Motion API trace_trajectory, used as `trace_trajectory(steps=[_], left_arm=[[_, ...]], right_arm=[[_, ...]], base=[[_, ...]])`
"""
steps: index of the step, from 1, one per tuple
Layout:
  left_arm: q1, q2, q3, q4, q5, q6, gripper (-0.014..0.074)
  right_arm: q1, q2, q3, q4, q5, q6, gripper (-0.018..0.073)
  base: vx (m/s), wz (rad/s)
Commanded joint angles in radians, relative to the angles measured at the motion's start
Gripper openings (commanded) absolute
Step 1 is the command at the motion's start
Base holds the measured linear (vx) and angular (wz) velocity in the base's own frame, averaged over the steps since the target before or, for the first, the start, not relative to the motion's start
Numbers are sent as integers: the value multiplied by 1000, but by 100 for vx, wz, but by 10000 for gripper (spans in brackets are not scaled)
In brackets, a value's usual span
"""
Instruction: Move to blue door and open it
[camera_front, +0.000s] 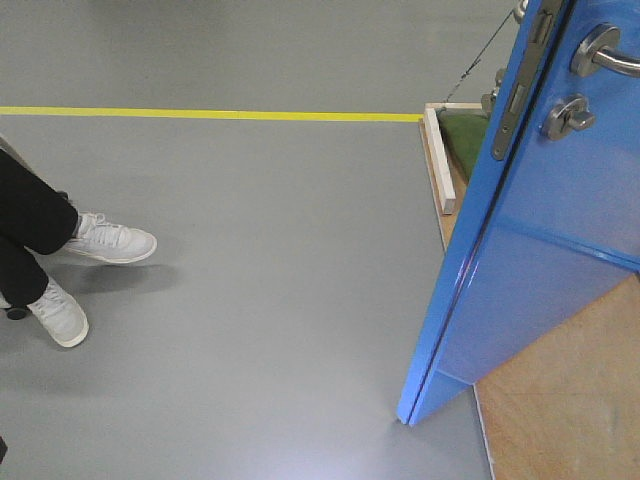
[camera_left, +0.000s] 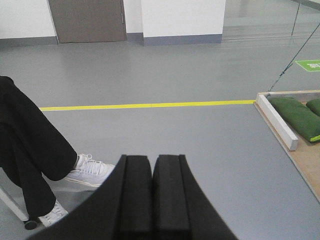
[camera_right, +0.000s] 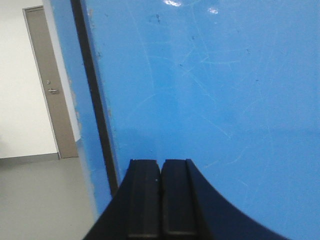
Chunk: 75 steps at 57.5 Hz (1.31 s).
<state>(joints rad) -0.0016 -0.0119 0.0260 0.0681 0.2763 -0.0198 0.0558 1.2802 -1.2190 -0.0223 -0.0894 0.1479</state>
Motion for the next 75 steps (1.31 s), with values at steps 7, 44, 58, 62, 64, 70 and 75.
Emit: trace_trajectory(steps=[7,44,58,62,64,70,75], left_arm=[[-7,-12,-26,-2,-85,-7,73],[-7,-12,-26,-2,-85,-7,73],[-7,-12,-26,-2,-85,-7,73],[-7,-12,-26,-2,-85,-7,73],[-7,-12,-26,-2,-85,-7,73],[-7,-12,-26,-2,-85,-7,73],[-7,-12,-26,-2,-85,-7,73]], right_arm=[[0,-22,-33,-8,-81,-7,12],[0,-22,-33,-8,-81,-7,12],[0,-22,-33,-8,-84,-7,12],[0,-22,-33,-8,-84,-7,12],[0,-22,-33,-8,-84,-7,12],[0,-22,-33,-8,-84,-7,12],[0,-22,-33,-8,-83,-7,12]], base=[[0,0],[3,6],[10,8],[12,8],[13,6],[13,4],[14,3]])
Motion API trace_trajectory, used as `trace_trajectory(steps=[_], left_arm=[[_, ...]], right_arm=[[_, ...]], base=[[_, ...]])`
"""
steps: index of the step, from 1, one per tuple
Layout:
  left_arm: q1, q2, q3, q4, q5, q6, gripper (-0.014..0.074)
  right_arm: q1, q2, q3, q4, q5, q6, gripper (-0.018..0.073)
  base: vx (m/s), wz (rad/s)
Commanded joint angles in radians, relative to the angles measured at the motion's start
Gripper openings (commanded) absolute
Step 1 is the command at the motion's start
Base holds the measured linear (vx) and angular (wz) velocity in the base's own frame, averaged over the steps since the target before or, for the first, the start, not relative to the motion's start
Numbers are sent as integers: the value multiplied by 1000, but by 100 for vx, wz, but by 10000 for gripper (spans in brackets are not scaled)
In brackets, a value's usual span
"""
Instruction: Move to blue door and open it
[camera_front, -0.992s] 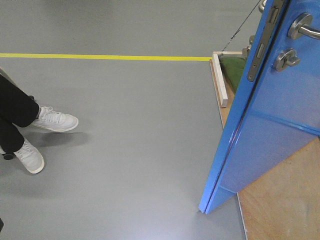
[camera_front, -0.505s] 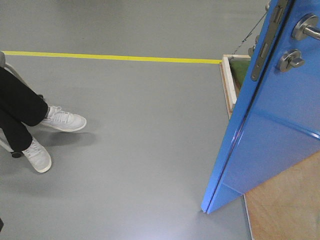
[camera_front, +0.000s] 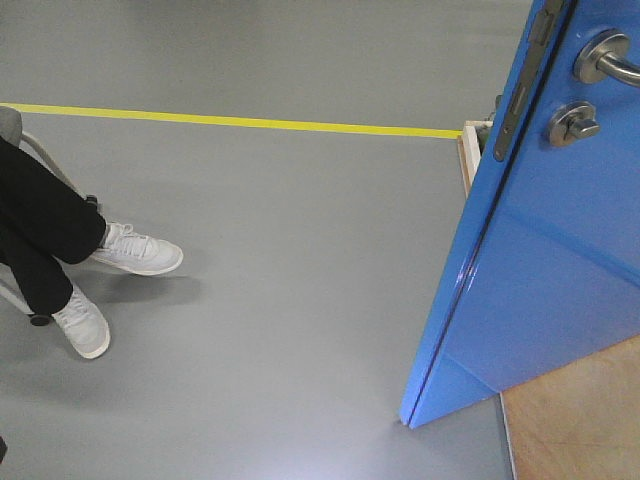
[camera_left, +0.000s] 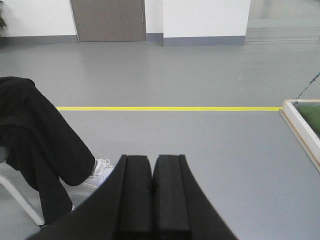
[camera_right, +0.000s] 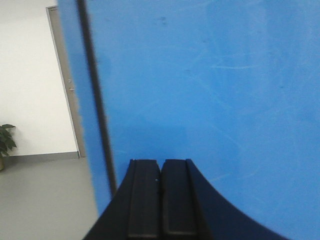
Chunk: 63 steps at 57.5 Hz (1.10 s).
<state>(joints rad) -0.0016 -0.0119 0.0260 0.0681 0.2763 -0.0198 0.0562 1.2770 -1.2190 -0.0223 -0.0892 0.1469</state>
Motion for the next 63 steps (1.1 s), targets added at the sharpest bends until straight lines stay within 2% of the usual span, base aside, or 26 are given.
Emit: trace_trajectory(steps=[1,63], left_arm=[[-7,-12,-26,-2,-85,-7,73],[-7,-12,-26,-2,-85,-7,73]], right_arm=[[-1,-19,-33,-8,-84,-6,12],[-1,-19,-33,-8,-80,-6,12]], base=[[14,3],[15,6]])
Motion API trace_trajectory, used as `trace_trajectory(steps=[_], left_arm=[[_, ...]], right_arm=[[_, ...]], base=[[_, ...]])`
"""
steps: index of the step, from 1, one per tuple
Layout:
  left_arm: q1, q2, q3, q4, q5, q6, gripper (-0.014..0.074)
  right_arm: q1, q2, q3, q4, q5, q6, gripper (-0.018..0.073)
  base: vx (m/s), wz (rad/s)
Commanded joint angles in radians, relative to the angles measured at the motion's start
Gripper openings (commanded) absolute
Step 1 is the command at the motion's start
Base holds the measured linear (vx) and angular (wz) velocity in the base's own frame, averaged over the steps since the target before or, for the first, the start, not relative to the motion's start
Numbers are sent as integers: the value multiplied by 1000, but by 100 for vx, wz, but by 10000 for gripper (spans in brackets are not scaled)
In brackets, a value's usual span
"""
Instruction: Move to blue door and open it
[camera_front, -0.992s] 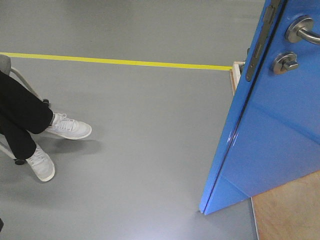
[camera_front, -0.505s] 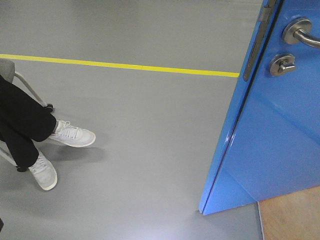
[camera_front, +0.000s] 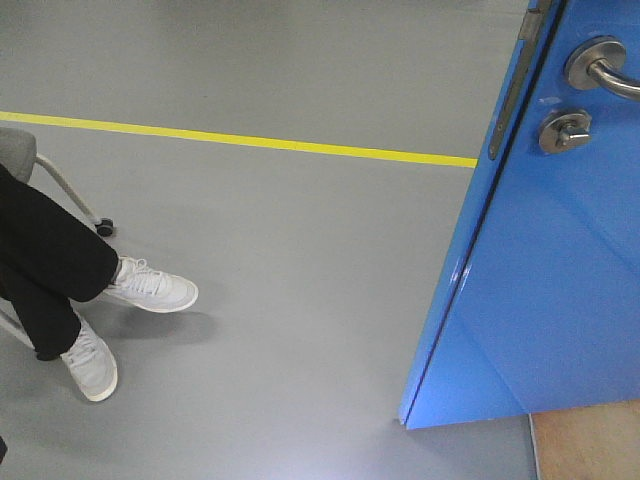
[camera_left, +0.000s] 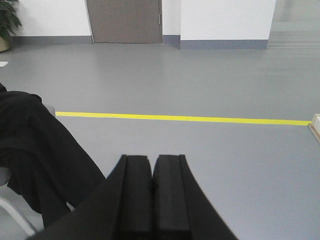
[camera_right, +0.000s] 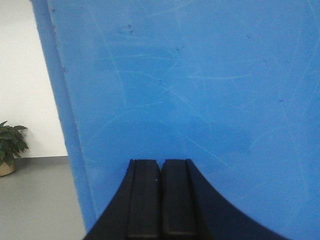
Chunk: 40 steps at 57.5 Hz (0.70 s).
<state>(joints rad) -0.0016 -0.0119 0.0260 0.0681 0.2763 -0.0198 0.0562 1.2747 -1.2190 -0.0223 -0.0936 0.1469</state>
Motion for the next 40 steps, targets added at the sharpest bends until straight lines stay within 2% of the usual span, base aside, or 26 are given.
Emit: trace_trajectory(steps=[1,40], left_arm=[[-7,-12,-26,-2,-85,-7,73],[-7,-12,-26,-2,-85,-7,73]], right_arm=[[-1,-17,-33,-8,-76,-6,12],[-1,-17,-33,-8,-76,-6,12]], base=[[16,4],[20,-1]])
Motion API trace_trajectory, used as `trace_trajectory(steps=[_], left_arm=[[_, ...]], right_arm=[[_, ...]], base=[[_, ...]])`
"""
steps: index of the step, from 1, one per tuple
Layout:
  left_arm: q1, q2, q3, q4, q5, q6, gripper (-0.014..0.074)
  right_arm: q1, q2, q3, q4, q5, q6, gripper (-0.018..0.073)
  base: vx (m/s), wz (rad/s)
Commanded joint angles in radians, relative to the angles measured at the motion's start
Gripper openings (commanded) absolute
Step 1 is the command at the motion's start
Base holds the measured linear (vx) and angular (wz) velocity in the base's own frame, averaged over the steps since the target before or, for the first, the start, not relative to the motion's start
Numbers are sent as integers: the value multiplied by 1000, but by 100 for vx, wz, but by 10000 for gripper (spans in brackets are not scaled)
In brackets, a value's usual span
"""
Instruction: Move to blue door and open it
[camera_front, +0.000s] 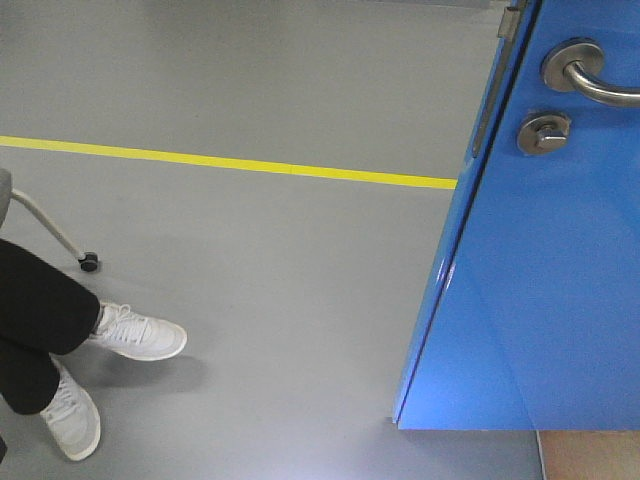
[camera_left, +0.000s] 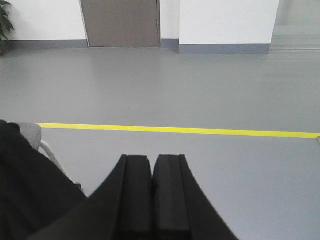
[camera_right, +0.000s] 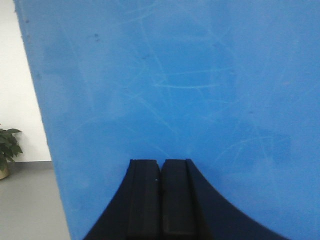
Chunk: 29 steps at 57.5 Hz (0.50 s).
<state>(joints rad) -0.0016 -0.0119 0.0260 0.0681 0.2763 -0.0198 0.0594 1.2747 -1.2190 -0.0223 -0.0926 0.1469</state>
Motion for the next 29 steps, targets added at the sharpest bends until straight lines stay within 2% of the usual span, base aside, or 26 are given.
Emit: trace_trajectory(steps=[1,29], left_arm=[[-7,-12,-26,-2,-85,-7,73],[-7,-12,-26,-2,-85,-7,73]], right_arm=[[-4,-17,-33,-8,-77,-6,12],[-4,-17,-33,-8,-78,-6,12]], base=[[24,-5],[25,-6]])
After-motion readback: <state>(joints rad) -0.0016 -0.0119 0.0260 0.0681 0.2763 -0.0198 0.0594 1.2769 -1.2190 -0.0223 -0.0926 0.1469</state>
